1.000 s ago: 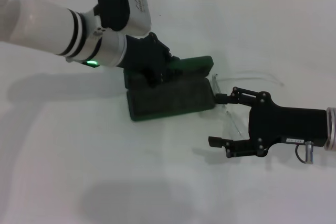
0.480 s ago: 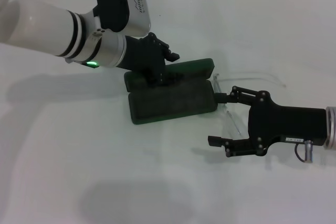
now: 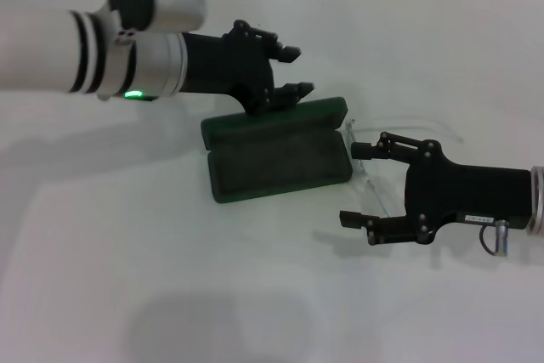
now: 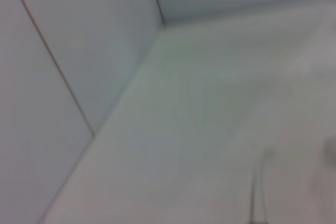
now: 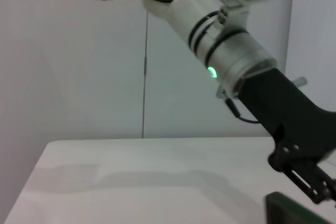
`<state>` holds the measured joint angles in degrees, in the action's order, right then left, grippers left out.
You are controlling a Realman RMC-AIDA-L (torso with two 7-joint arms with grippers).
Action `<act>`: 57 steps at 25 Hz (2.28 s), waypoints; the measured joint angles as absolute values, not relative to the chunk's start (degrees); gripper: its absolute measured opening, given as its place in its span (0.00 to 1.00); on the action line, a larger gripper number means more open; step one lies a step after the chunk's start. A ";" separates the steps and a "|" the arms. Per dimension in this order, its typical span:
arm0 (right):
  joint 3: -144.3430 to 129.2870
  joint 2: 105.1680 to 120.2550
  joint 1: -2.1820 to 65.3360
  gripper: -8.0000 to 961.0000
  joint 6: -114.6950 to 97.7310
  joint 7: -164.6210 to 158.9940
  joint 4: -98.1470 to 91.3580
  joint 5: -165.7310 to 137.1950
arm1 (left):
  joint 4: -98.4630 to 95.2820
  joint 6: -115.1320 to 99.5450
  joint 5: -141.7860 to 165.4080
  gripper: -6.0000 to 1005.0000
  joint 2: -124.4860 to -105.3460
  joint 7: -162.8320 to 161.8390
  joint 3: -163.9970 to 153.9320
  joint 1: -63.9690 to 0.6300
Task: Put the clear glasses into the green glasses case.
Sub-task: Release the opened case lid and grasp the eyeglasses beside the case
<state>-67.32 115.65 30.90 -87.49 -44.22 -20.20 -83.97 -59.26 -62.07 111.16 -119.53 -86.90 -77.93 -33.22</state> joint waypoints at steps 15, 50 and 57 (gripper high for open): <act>-67.18 112.26 30.67 0.90 -82.79 -62.14 -38.02 -88.81 | -43.25 -76.99 74.64 0.47 -119.52 -59.58 -73.00 -19.34; -87.01 115.98 46.50 0.89 -81.08 -147.58 -65.95 -138.36 | -27.86 -79.18 73.31 0.47 -119.56 -50.48 -65.93 -23.62; -92.95 116.11 45.82 0.89 -76.39 -150.07 -64.82 -138.19 | -27.86 -77.88 73.54 0.47 -119.52 -50.45 -65.91 -23.40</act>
<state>-92.95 116.11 45.82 -76.39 -150.08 -64.82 -138.19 -27.86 -77.88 73.54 -119.52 -50.45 -65.91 -23.40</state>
